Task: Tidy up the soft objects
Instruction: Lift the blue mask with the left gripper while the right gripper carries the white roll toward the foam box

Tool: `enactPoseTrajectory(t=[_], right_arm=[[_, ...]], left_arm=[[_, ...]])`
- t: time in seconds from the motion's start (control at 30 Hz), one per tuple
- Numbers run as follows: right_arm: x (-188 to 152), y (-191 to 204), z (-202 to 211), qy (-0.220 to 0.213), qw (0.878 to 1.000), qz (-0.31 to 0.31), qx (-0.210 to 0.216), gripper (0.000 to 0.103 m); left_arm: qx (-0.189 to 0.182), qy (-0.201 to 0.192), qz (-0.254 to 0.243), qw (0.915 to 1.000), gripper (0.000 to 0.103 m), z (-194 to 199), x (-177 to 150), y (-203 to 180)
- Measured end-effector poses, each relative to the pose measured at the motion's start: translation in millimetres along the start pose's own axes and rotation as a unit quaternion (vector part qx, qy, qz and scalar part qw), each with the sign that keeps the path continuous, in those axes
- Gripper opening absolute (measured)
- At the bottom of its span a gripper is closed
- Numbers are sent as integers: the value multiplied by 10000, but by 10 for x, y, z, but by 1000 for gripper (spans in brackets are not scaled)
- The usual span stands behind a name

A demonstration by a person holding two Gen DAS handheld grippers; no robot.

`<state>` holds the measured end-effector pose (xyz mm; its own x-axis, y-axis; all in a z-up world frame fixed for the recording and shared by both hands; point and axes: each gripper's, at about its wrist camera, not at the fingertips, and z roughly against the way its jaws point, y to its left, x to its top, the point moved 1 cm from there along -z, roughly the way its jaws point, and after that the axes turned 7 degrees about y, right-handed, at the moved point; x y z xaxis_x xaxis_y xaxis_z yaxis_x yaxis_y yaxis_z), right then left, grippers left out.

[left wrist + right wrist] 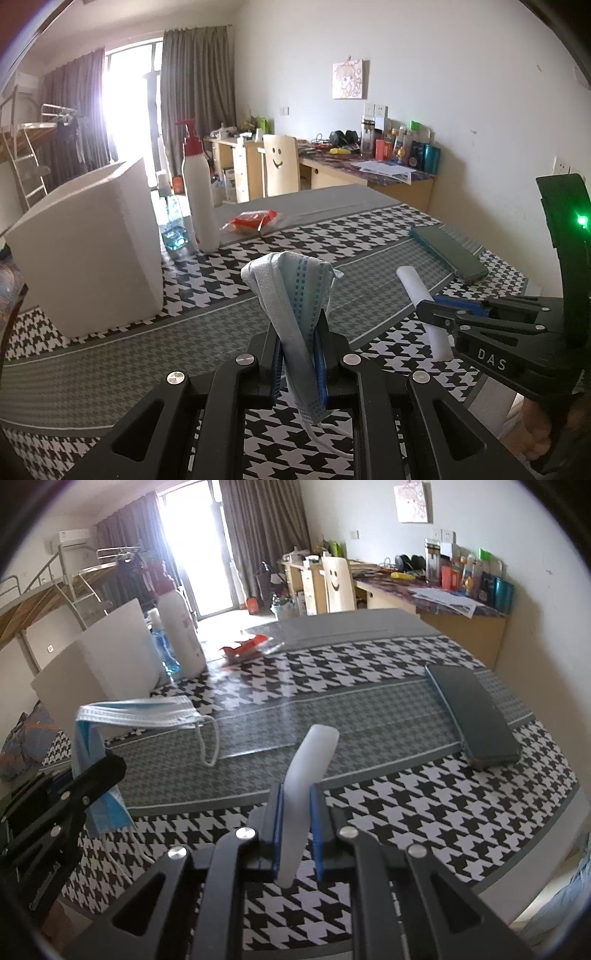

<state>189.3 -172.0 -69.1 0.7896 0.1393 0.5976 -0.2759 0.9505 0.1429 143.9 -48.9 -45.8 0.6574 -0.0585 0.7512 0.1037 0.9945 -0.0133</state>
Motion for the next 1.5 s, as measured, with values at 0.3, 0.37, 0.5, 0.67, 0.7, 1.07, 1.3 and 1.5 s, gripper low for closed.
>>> enactPoseTrajectory(t=[0.3, 0.37, 0.5, 0.67, 0.7, 1.07, 1.3, 1.5], right_arm=[[36, 112, 172, -275, 9994, 218, 79, 17], [46, 134, 212, -357, 9989, 267, 106, 17], [60, 172, 275, -455, 9983, 330, 159, 17], [113, 194, 321, -550, 9977, 368, 168, 17], [121, 201, 328, -564, 9976, 374, 175, 17], [183, 347, 378, -747, 9948, 651, 237, 18], [229, 400, 436, -877, 9931, 709, 334, 18], [315, 494, 504, -1006, 9908, 832, 366, 18]], left_arm=[[83, -163, -4, 9998, 16, 143, 44, 73], [117, -192, 2, 9997, 16, 166, 55, 91], [196, -274, 17, 9994, 16, 217, 83, 132], [271, -340, 38, 9990, 16, 259, 117, 206], [289, -358, 45, 9989, 16, 270, 123, 222], [376, -431, 95, 9983, 16, 366, 133, 339], [479, -532, 119, 9974, 16, 443, 193, 400], [546, -616, 132, 9965, 16, 533, 282, 512]])
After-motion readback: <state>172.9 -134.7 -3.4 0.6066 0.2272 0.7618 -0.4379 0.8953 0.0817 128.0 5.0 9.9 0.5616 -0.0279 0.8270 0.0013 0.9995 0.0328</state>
